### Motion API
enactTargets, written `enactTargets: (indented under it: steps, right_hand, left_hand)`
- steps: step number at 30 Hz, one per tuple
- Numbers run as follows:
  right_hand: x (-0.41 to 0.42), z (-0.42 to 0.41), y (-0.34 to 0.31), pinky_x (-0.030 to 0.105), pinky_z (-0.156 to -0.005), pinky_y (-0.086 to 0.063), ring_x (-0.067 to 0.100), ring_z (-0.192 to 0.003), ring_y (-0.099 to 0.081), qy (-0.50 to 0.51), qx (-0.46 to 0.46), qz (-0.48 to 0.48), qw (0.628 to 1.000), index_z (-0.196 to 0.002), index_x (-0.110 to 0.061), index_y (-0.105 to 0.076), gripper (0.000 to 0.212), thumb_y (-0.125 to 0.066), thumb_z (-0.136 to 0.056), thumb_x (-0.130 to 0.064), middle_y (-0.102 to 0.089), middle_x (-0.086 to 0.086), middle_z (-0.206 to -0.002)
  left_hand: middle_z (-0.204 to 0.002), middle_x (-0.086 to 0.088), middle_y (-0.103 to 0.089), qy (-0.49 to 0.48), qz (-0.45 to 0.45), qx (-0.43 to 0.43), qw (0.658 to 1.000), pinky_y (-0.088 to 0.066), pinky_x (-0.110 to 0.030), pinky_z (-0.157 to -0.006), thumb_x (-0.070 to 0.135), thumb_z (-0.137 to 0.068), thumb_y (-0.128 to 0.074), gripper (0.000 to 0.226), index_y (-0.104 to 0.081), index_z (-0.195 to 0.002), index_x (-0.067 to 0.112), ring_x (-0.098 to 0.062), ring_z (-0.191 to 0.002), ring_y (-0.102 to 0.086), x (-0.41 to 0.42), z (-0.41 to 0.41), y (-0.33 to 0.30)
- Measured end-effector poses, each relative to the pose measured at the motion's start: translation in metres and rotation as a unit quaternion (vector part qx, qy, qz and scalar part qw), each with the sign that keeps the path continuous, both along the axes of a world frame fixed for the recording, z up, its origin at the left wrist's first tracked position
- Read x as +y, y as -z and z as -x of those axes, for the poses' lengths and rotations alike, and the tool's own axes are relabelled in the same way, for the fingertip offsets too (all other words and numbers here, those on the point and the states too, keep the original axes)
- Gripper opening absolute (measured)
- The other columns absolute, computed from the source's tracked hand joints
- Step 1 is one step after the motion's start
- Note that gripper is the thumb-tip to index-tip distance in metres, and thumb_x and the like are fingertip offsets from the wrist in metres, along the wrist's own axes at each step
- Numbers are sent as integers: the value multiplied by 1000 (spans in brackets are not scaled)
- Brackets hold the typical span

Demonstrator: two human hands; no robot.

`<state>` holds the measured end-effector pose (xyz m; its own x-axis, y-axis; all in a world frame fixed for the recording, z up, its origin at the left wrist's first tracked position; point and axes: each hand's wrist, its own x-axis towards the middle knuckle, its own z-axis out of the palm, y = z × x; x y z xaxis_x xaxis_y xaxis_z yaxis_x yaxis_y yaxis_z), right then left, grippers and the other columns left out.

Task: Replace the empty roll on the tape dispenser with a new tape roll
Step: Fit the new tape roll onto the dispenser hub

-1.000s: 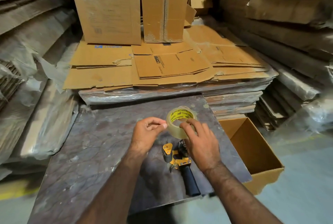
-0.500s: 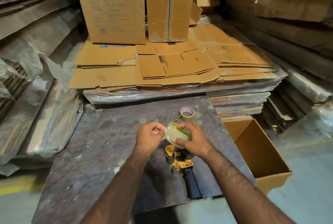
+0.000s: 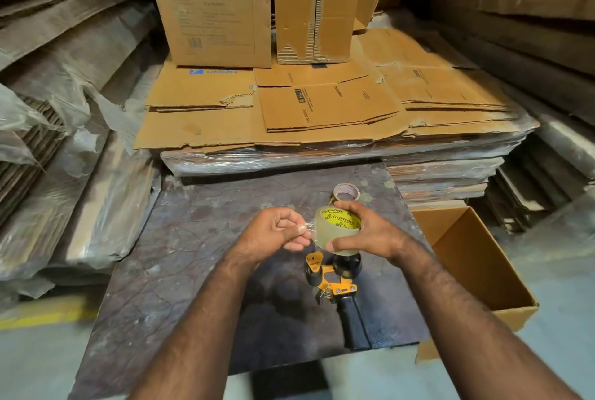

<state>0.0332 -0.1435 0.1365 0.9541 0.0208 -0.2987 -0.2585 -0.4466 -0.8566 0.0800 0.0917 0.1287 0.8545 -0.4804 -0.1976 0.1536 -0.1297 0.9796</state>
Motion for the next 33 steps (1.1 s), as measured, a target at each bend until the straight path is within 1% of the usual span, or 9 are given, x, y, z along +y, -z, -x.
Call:
enactTargets:
  steps: [6,10,12,14,18,23,27,30,33]
  right_hand:
    - [-3,0,-6,31,-93,-56,11,-107,-64,26,8,-16,1000,-141,-27,-50,94,-96,-59,-26,-63,-4,-120]
    - [1,2,-12,28,-89,-55,7,-103,-61,60,-17,-5,998,-138,-25,-50,87,-94,-63,-25,-60,-8,-115]
    - [2,2,-12,33,-92,-56,8,-104,-62,68,-20,10,997,-137,-26,-49,91,-96,-59,-31,-60,-8,-115]
    - [3,2,-13,38,-96,-56,11,-106,-63,74,-24,23,997,-139,-26,-48,99,-96,-53,-39,-61,-7,-117]
    - [9,4,-15,39,-99,-54,11,-110,-61,68,-36,54,996,-143,-24,-45,111,-95,-47,-47,-60,-9,-121]
    - [4,9,-21,36,-108,-46,14,-124,-51,25,-73,141,987,-147,-28,-41,117,-94,-45,-50,-46,-5,-140]
    - [8,14,-21,24,-105,-39,10,-125,-44,-9,-107,188,976,-149,-25,-37,111,-95,-55,-39,-39,-10,-135]
    - [15,17,-15,25,-105,-38,12,-127,-43,-15,-130,222,966,-150,-25,-33,114,-93,-55,-41,-40,-4,-140]
    - [16,23,-7,34,-109,-40,15,-130,-42,-15,-131,248,960,-150,-28,-30,116,-92,-53,-46,-39,-1,-143]
  left_hand:
    - [-85,-15,-78,-24,53,16,998,-62,-27,-67,6,-96,-65,6,-71,-97,5,-19,-73,-74,-5,0,1]
    - [-92,-15,-76,-43,125,67,989,-63,-32,-74,29,-102,-56,30,-73,-107,5,-22,-82,-74,-7,4,0]
    - [-92,-12,-76,-48,134,63,988,-62,-34,-76,41,-95,-61,38,-74,-104,6,-22,-85,-73,-9,4,-1]
    - [-88,-6,-77,-41,88,14,995,-61,-33,-77,44,-78,-75,37,-76,-97,13,-20,-85,-71,-12,4,0]
    - [-80,-10,-75,-31,28,-40,998,-57,-35,-75,17,-76,-87,12,-75,-79,18,-18,-70,-66,-12,1,3]
    - [-70,-5,-73,-19,-23,-70,997,-58,-47,-82,7,-78,-85,12,-74,-79,12,-18,-67,-66,10,-11,3]
    - [-60,7,-67,-7,-107,-129,986,-46,-17,-57,15,-75,-89,16,-75,-80,10,1,-50,-55,17,-9,4]
    - [-79,6,-71,48,-127,-107,985,-46,-16,-58,16,-71,-91,28,-73,-92,12,6,-54,-56,29,-4,12]
    - [-108,0,-71,86,-136,-83,983,-56,-23,-71,22,-68,-94,52,-67,-112,21,-1,-73,-65,43,0,23]
